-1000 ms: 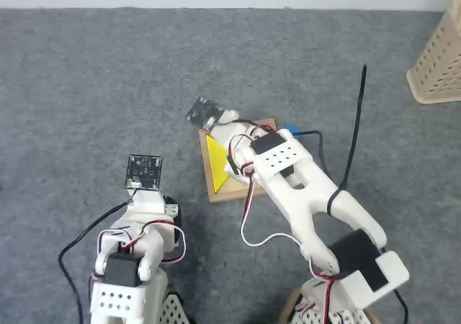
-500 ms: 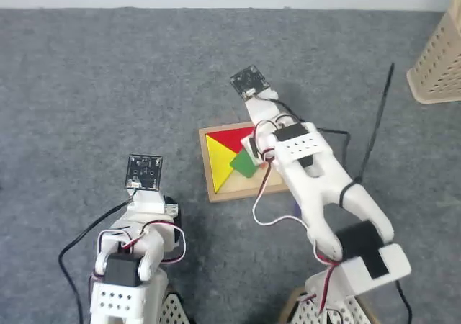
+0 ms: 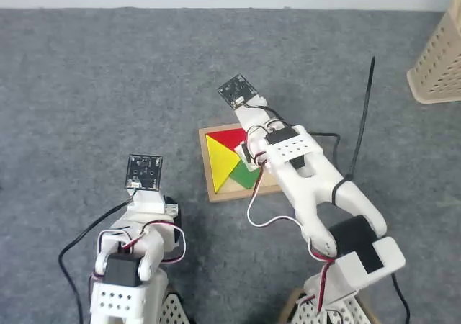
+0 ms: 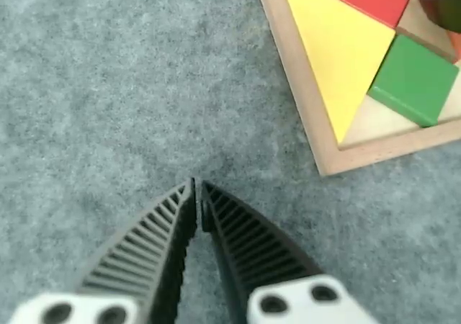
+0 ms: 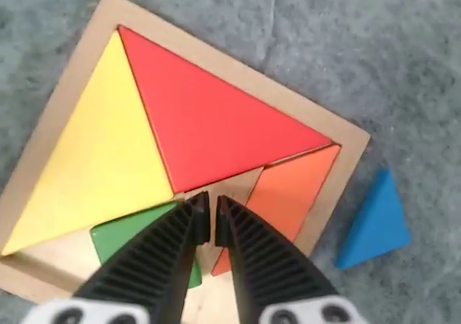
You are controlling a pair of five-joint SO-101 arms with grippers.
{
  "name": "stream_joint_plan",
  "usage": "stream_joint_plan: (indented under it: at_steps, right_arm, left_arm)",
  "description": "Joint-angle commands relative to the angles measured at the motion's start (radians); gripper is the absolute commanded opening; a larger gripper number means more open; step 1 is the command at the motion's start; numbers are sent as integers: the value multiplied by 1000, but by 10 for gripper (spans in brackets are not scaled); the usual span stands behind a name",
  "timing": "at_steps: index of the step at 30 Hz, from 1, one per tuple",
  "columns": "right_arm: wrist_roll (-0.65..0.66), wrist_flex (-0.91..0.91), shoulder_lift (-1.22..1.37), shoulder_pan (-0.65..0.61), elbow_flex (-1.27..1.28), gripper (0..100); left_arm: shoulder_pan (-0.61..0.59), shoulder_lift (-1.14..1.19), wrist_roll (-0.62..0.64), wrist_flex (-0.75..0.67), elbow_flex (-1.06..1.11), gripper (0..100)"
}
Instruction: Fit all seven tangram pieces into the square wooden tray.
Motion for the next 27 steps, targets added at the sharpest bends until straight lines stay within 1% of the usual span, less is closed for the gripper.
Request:
stream_joint_plan:
  at_steps: [1, 5, 7, 12, 15, 18, 22, 24, 27]
  right_arm:
    - [11, 13, -77, -12, -11, 6]
    - [11, 13, -189, -44, 64, 6]
    - [15, 22, -265, -31, 109, 6]
    - [17, 111, -414, 107, 150, 9]
    - [18, 219, -427, 180, 146, 9]
    - [26, 318, -406, 226, 150, 9]
    - [123, 440, -407, 236, 152, 10]
    - [132, 479, -400, 237, 153, 10]
    - [143, 490, -392, 240, 175, 10]
  left_arm:
    - [-3, -15, -5, 5, -8, 13]
    - [-3, -15, -5, 5, -8, 13]
    - [-3, -15, -5, 5, -8, 13]
    - [-3, -15, -5, 5, -8, 13]
    - [-3, -15, -5, 5, -8, 13]
    - [-3, -15, -5, 5, -8, 13]
    - [-3, -15, -5, 5, -8, 13]
    - [-3, -15, -5, 5, -8, 13]
    - [-3, -15, -5, 5, -8, 13]
